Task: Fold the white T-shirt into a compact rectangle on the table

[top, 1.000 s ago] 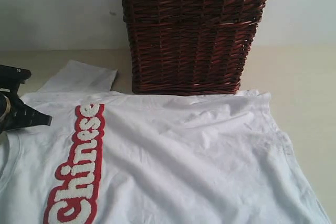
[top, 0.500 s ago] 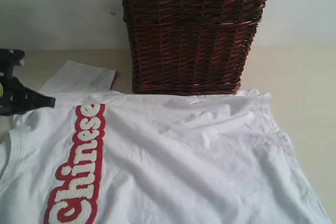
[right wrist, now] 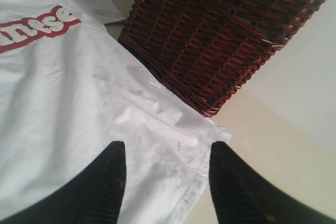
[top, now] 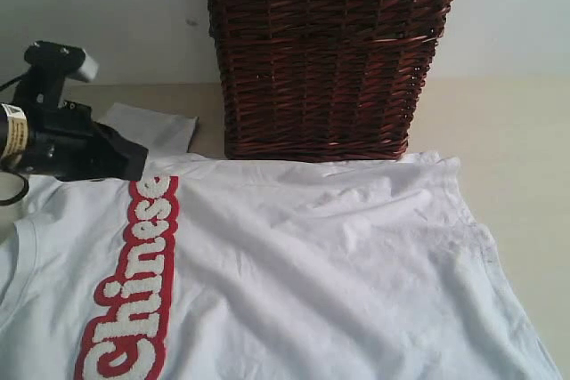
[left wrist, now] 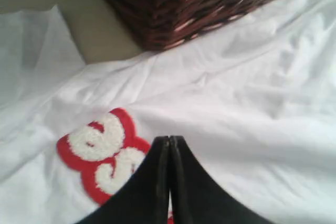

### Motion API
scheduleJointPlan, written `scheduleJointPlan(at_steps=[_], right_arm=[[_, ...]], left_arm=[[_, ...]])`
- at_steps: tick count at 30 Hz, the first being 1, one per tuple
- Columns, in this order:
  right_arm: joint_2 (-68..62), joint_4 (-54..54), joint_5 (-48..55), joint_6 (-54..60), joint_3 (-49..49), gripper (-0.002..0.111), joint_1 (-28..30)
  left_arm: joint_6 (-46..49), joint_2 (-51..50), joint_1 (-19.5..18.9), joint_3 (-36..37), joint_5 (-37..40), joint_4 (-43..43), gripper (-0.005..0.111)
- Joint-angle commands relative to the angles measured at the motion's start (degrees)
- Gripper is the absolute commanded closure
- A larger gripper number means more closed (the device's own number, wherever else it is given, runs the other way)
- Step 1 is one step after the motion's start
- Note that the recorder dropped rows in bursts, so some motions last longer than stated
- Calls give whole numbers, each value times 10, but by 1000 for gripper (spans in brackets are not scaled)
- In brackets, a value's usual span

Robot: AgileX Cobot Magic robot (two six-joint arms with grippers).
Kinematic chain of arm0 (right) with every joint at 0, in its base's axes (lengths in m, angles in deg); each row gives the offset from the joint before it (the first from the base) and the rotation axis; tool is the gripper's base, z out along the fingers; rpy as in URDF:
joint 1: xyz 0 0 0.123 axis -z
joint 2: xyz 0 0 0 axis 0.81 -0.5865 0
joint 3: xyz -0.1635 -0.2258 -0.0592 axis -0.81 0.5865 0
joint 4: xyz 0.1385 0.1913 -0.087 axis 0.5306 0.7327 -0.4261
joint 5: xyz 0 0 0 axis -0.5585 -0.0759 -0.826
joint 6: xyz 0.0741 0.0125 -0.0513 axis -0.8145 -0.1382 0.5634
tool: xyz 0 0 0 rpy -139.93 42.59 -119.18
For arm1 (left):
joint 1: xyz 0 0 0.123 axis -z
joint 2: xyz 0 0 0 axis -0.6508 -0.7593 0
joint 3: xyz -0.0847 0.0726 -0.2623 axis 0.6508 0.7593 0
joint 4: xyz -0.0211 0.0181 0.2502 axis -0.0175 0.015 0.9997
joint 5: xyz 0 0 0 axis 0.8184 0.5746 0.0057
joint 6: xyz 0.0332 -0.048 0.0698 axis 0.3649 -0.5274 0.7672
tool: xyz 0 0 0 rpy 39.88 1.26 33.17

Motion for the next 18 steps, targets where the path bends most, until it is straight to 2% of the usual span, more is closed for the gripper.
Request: scheduleJointPlan(at_steps=[1, 4, 6, 13, 15, 18], right_arm=[[2, 5, -4, -2, 4, 60, 2], [2, 5, -4, -2, 4, 60, 2], [2, 5, -4, -2, 4, 60, 2], [2, 6, -4, -2, 4, 60, 2], [2, 21, -4, -2, 4, 60, 2], [2, 103, -9, -2, 4, 60, 2]], left_arm=[[-3, 48, 44, 9, 198, -26, 107], [-7, 110, 74, -5, 384, -32, 107], [-19, 165, 83, -8, 429, -15, 107], [-30, 371, 84, 28, 250, 5, 107], [-30, 423, 84, 59, 229, 3, 107], [-32, 495, 84, 121, 228, -4, 107]])
